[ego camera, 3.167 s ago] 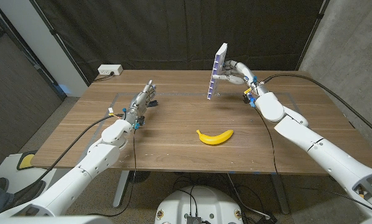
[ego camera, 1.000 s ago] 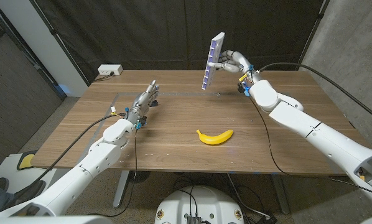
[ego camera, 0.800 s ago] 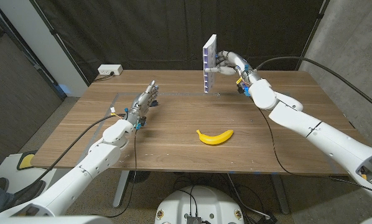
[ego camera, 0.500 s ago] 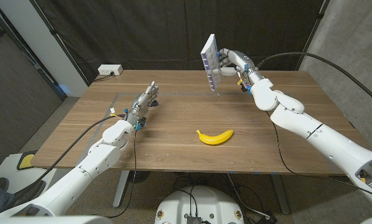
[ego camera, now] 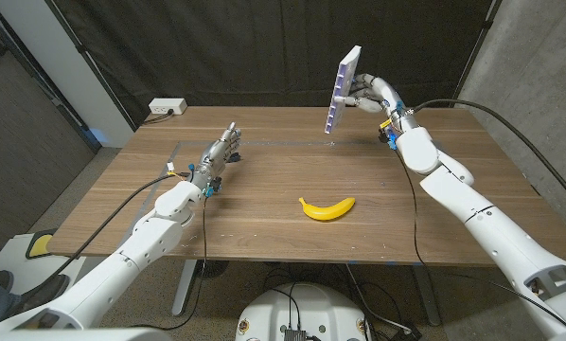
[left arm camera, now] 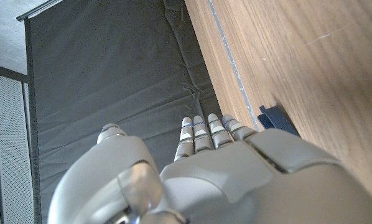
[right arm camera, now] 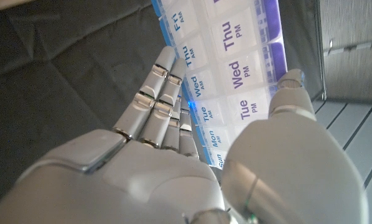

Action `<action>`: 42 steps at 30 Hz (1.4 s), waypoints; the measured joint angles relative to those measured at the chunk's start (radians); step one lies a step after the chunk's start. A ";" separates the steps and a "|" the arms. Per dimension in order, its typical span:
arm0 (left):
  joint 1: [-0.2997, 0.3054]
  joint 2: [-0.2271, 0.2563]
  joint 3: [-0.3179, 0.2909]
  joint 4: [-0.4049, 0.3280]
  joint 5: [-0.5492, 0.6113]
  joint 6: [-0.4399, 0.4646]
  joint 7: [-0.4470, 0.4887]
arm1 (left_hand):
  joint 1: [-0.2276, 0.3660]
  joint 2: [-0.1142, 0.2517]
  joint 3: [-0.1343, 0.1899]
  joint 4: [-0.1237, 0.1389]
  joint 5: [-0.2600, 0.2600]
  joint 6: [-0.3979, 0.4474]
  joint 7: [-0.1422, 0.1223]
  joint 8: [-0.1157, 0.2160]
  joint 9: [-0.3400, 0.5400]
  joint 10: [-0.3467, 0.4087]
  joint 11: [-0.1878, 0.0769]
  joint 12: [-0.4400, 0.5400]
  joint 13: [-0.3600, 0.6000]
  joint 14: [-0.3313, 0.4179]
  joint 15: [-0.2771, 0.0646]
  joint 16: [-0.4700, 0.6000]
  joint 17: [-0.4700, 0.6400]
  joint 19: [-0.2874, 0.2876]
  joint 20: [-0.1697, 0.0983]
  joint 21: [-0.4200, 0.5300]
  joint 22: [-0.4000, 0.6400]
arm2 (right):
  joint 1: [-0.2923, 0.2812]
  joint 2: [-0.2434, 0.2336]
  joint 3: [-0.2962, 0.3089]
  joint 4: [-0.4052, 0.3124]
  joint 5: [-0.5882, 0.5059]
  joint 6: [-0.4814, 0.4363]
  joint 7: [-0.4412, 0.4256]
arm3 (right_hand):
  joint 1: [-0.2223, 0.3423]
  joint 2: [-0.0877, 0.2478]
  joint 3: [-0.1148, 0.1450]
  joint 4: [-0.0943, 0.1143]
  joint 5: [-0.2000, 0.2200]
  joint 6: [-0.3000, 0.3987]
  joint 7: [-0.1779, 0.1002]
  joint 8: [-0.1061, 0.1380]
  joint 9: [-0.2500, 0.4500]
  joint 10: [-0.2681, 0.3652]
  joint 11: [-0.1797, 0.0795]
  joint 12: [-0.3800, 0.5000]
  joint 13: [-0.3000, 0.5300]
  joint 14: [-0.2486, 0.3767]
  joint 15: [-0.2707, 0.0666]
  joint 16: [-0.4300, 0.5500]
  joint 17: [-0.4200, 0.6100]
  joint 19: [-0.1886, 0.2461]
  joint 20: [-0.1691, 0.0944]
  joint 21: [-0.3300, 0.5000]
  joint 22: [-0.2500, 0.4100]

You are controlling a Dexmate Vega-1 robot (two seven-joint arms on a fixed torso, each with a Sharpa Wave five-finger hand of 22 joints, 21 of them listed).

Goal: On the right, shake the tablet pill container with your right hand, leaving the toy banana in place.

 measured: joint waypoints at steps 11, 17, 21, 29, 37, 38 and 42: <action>-0.011 0.004 0.007 -0.003 0.004 0.014 -0.005 | 0.000 0.000 0.000 0.000 0.000 0.000 0.000 0.000 0.000 0.000 0.000 0.000 0.000 0.000 0.000 0.000 0.000 0.000 0.000 0.000 0.000 | -0.061 0.096 0.117 0.089 0.376 0.130 0.110 | 0.000 0.000 0.000 0.000 -0.003 0.000 0.000 -0.002 0.000 0.000 0.000 -0.002 0.000 0.007 0.000 0.000 0.000 0.000 0.000 0.000 0.005; -0.021 0.001 0.015 0.001 0.005 0.020 -0.012 | 0.000 0.000 0.000 0.000 0.000 0.000 0.000 0.000 0.000 0.000 0.000 0.000 0.000 0.000 0.000 0.000 0.000 0.000 0.000 0.000 0.000 | -0.077 0.101 0.134 0.103 0.584 0.149 0.114 | 0.000 0.000 0.000 0.000 -0.003 0.000 0.000 -0.008 0.000 0.000 0.000 -0.002 0.000 0.009 0.001 0.000 0.000 0.000 0.000 0.000 0.005; -0.027 -0.002 0.019 0.006 0.005 0.023 -0.017 | 0.000 0.000 0.000 0.000 0.000 0.000 0.000 0.000 0.000 0.000 0.000 0.000 0.000 0.000 0.000 0.000 0.000 0.000 0.000 0.000 0.000 | -0.078 0.085 0.120 0.102 0.669 0.165 0.071 | 0.000 0.000 0.000 0.000 -0.002 0.000 0.000 -0.010 0.000 0.002 0.002 -0.002 0.000 0.010 0.000 0.000 -0.001 0.000 0.000 0.000 0.005; -0.027 -0.003 0.021 0.011 -0.001 0.032 -0.019 | 0.000 0.000 0.000 0.000 0.000 0.000 0.000 0.000 0.000 0.000 0.000 0.000 0.000 0.000 0.000 0.000 0.000 0.000 0.000 0.000 0.000 | -0.041 0.016 0.046 0.078 0.617 0.171 -0.089 | 0.000 0.000 0.000 0.000 -0.002 0.004 0.003 -0.010 0.000 0.004 0.004 -0.003 0.000 0.013 0.001 0.000 -0.001 0.000 0.000 0.000 0.005; -0.013 0.001 0.013 0.011 -0.008 0.034 -0.015 | 0.000 0.000 0.000 0.000 0.000 0.000 0.000 0.000 0.000 0.000 0.000 0.000 0.000 0.000 0.000 0.000 0.000 0.000 0.000 0.000 0.000 | 0.016 -0.060 -0.043 0.021 0.407 0.079 -0.200 | 0.000 0.000 0.000 0.000 -0.002 0.004 0.003 -0.007 0.000 0.004 0.004 -0.004 0.000 0.012 0.000 0.000 0.003 -0.006 -0.002 0.000 0.005; -0.012 0.002 0.012 0.011 -0.009 0.034 -0.014 | 0.000 0.000 0.000 0.000 0.000 0.000 0.000 0.000 0.000 0.000 0.000 0.000 0.000 0.000 0.000 0.000 0.000 0.000 0.000 0.000 0.000 | 0.028 -0.071 -0.057 0.015 0.382 0.070 -0.202 | 0.000 0.000 0.000 0.000 -0.002 0.004 0.003 -0.007 0.000 0.004 0.004 -0.004 0.000 0.012 0.000 0.000 0.003 -0.009 0.000 0.000 0.005; -0.008 0.004 0.007 0.009 -0.010 0.032 -0.010 | 0.000 0.000 0.000 0.000 0.000 0.000 0.000 0.000 0.000 0.000 0.000 0.000 0.000 0.000 0.000 0.000 0.000 0.000 0.000 0.000 0.000 | 0.073 -0.106 -0.108 -0.009 0.382 0.070 -0.202 | 0.000 0.000 0.000 0.000 -0.002 0.004 0.003 -0.007 0.000 0.004 0.004 -0.008 0.000 0.011 -0.001 -0.002 0.003 -0.012 0.000 0.000 0.005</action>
